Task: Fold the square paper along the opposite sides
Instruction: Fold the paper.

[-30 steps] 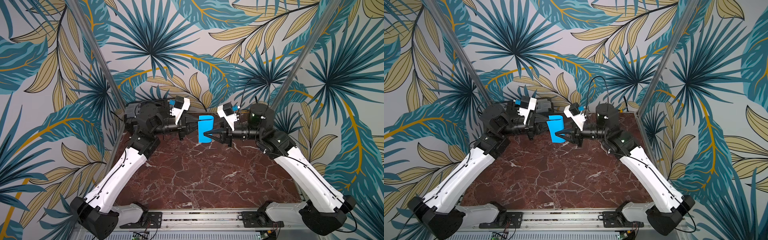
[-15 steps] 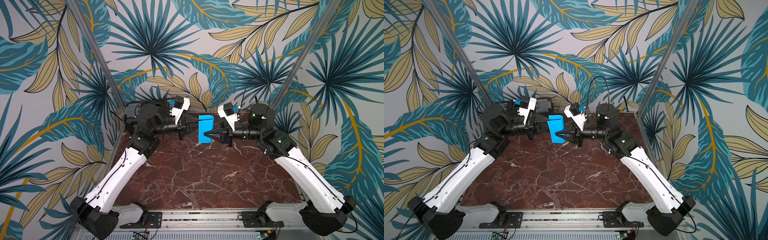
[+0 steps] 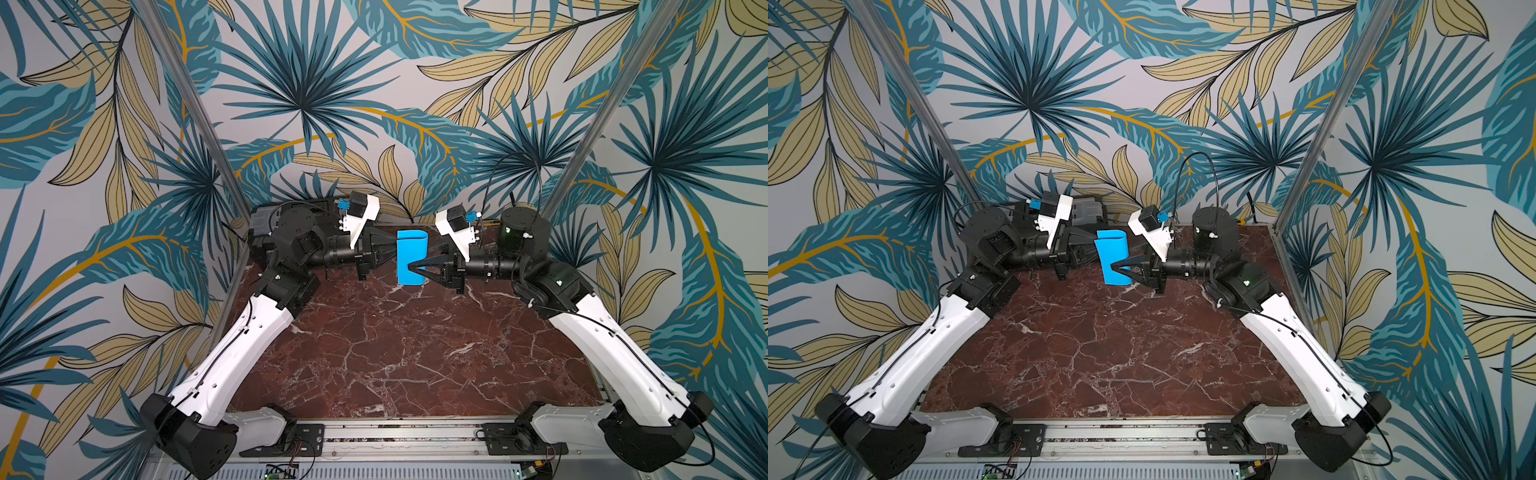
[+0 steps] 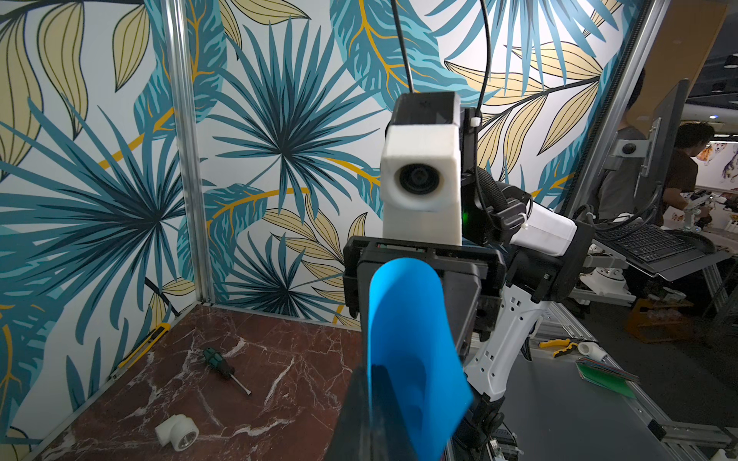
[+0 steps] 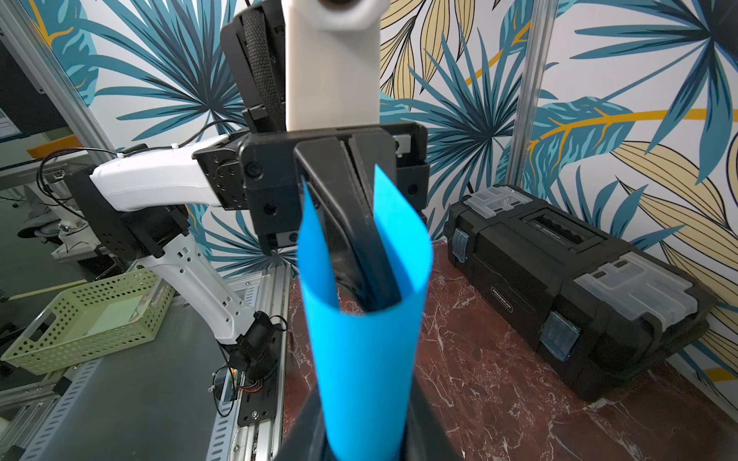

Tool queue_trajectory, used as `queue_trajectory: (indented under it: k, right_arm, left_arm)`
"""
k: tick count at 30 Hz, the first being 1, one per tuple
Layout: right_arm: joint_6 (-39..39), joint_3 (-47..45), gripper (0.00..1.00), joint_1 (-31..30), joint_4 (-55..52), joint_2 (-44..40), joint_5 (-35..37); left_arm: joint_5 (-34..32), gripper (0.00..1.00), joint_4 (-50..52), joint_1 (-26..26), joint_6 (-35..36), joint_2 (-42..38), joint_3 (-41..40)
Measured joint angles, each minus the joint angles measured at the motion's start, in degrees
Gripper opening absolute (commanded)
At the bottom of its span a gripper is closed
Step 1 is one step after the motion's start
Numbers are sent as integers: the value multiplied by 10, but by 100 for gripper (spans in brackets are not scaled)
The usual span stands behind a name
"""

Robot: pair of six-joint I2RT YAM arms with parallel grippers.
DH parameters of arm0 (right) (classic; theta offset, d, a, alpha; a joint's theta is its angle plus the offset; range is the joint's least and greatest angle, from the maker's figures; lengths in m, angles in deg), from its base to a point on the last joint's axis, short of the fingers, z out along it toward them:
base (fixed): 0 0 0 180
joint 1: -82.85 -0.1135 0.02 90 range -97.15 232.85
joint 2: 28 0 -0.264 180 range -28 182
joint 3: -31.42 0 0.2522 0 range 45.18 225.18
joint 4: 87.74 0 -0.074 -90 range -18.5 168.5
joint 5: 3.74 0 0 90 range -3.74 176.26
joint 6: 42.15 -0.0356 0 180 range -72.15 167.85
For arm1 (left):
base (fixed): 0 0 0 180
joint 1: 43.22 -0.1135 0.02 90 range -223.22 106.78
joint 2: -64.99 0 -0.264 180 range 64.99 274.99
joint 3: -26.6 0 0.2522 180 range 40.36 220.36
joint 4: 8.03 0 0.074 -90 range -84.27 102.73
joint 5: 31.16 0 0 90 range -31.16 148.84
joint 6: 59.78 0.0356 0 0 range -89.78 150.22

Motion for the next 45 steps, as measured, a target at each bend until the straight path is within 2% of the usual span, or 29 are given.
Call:
queue_trajectory:
  k: [2, 3, 4, 7, 10, 13, 20, 23, 27, 30, 35, 40, 45]
  right_arm:
    - [0, 0, 26, 0, 1, 0, 0]
    - [0, 0, 26, 0, 3, 0, 0]
    - [0, 0, 25, 0, 4, 0, 0]
    - [0, 0, 25, 0, 8, 0, 0]
    - [0, 0, 24, 0, 9, 0, 0]
    - [0, 0, 23, 0, 9, -1, 0]
    - [0, -1, 23, 0, 10, -11, 0]
    - [1, -1, 23, 0, 10, -14, 3]
    - [3, -1, 23, 0, 10, -17, 5]
    - [2, -1, 23, 0, 10, -16, 4]
    - [-2, 17, 23, 0, 10, -7, -8]
    - [-9, 46, 23, 0, 10, 6, -28]
    - [-11, 59, 23, 0, 11, 14, -37]
  left_arm:
    - [0, 1, 0, 0, 0, 0, 0]
    - [0, 11, -1, 0, 0, 0, 0]
    - [1, 25, -2, 0, -1, 0, 0]
    - [3, 59, -8, -2, -1, 0, 0]
    - [2, 79, -15, -12, -5, 0, 0]
    - [0, 91, -26, -34, -12, -1, -2]
    - [-16, 100, 3, -85, 14, -27, -2]
    - [-24, 100, 27, -116, 29, -56, -4]
    - [11, 100, 13, -137, 24, -112, -32]
    - [56, 100, -27, -124, -3, -122, -55]
    - [99, 100, -33, -62, -4, -73, -55]
    - [111, 100, -15, -28, -2, -6, -55]
    - [112, 100, -12, -26, -2, -3, -55]
